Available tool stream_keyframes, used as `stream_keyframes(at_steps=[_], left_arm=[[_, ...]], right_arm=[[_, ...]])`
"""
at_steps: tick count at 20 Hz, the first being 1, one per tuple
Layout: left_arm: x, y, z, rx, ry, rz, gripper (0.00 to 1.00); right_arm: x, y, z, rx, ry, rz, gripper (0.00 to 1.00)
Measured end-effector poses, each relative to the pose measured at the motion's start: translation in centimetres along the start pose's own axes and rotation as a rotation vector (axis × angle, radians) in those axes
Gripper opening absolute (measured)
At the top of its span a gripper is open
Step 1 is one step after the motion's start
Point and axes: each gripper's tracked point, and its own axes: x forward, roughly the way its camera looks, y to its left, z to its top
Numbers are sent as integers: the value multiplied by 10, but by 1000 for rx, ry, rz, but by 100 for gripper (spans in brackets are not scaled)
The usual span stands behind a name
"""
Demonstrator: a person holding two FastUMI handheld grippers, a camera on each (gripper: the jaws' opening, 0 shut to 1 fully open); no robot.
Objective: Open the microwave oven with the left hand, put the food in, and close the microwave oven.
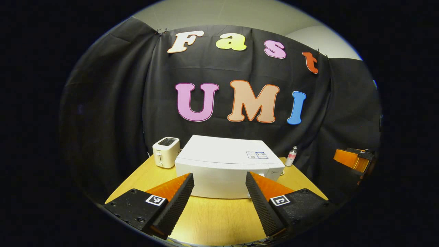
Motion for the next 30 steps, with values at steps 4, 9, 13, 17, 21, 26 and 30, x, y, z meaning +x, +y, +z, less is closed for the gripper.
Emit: stream_keyframes(at_steps=[4, 9, 13, 17, 21, 26, 30], left_arm=[[6, -14, -7, 10, 14, -36, 95], [24, -41, -52, 10, 109, -93, 95], [46, -62, -97, 1, 219, -138, 95], [74, -87, -132, -17, 295, -194, 93], [102, -98, -174, -3, 427, -217, 94], [132, -117, -201, -10, 493, -255, 93], [158, -128, -216, 16, 522, -261, 93]], right_arm=[[-1, -6, -5, 6, 9, -14, 99], [-4, -10, -15, 33, 24, -18, 99], [-12, -12, -21, 42, 33, -32, 92], [-25, -17, -32, 59, 48, -61, 92], [-33, -28, -43, 73, 66, -112, 92], [-41, -44, -56, 95, 86, -185, 92], [-46, -56, -67, 115, 108, -230, 92]])
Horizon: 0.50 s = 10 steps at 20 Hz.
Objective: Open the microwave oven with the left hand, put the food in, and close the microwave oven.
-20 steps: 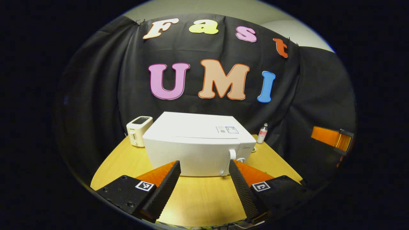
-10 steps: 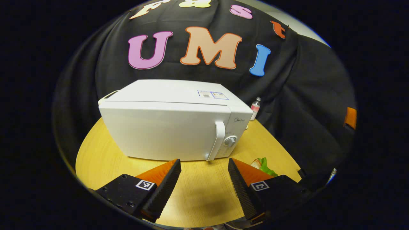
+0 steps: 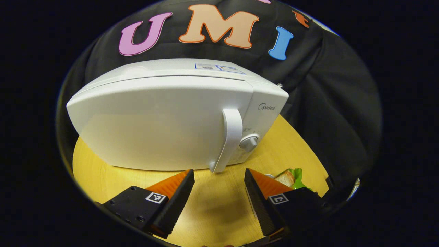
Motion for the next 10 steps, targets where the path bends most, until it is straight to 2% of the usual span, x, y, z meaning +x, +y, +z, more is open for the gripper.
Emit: stream_keyframes(at_steps=[2, 4, 9, 10], left_arm=[[13, 0, 2, 3, 9, 7, 93], [23, 1, -1, 7, 32, 17, 87], [41, 3, -2, 12, 62, 45, 81], [43, 2, -3, 13, 67, 48, 78]], right_arm=[[0, -5, -1, 4, 10, -15, 92], [1, -8, -1, 9, 15, -22, 92], [5, -9, -5, 10, 23, -20, 93], [6, -6, -7, 12, 34, -10, 100]])
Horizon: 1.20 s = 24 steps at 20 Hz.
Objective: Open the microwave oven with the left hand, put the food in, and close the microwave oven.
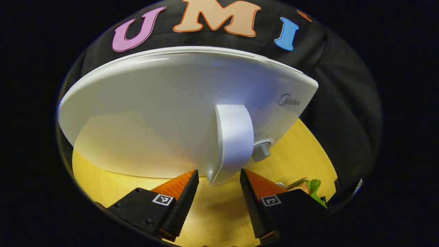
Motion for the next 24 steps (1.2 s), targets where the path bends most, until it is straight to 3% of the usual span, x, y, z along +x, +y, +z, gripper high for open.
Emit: stream_keyframes(at_steps=[1, 2, 3, 4, 5, 6, 7, 9, 10, 18, 19, 24], left_arm=[[1, 0, -1, -4, 4, 6, 75], [3, -1, -2, -6, 10, 8, 65], [4, 0, -2, -6, 14, 18, 58], [4, 3, -2, -1, 15, 26, 43], [5, 5, -2, 1, 16, 32, 40], [7, 4, -4, -4, 18, 26, 36], [4, 3, -3, -13, 11, 18, 34], [3, 2, -3, 25, 1, 29, 27], [4, 4, -3, 56, -3, 42, 23], [3, 4, -1, 45, -70, 73, 10], [4, 4, -1, 46, -81, 73, 9], [4, 4, 0, 3, -106, 90, 7]], right_arm=[[1, 2, -3, 2, 8, 11, 99], [2, 6, -3, 3, 13, 23, 93], [3, 9, -5, 1, 16, 32, 93], [4, 11, -8, -3, 22, 40, 93], [5, 13, -10, -5, 29, 48, 99], [4, 16, -12, -6, 35, 59, 100], [4, 19, -14, -6, 40, 69, 93], [4, 25, -19, -6, 53, 87, 93], [3, 26, -21, -7, 57, 96, 100], [0, 8, -29, 23, 63, 83, 99], [-1, 7, -29, 29, 65, 81, 92], [1, 3, -31, 25, 73, 82, 92]])
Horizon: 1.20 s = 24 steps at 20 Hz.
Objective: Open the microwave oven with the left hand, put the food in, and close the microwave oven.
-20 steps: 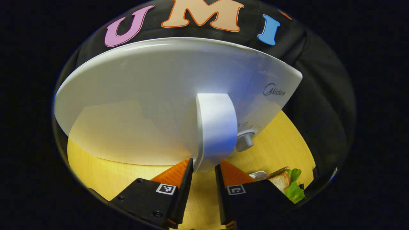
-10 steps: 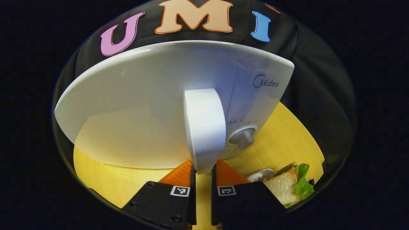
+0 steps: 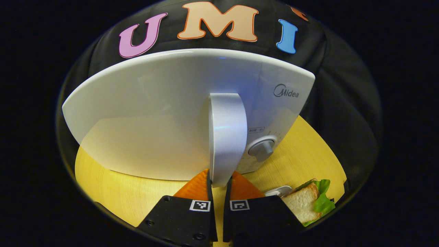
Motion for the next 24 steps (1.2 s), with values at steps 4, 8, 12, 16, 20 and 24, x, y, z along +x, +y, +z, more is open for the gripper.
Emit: stream_keyframes(at_steps=[4, 8, 12, 16, 20, 24], left_arm=[[-21, 0, -16, -22, -4, 8, 6], [-58, 2, -43, 17, -19, -44, 11], [-75, 12, -61, 15, 23, -64, 24], [-94, 31, -74, -36, 52, -30, 52], [-116, 51, -85, -37, 58, 33, 83], [-140, 70, -100, -50, 65, 80, 94]], right_arm=[[10, 0, -1, -13, 15, 7, 93], [25, 5, -2, -17, 32, 30, 100], [36, 9, -7, -63, 58, 58, 100], [46, 12, -14, -78, 84, 83, 100], [55, 16, -25, -90, 120, 111, 100], [64, 16, -44, -123, 177, 131, 100]])
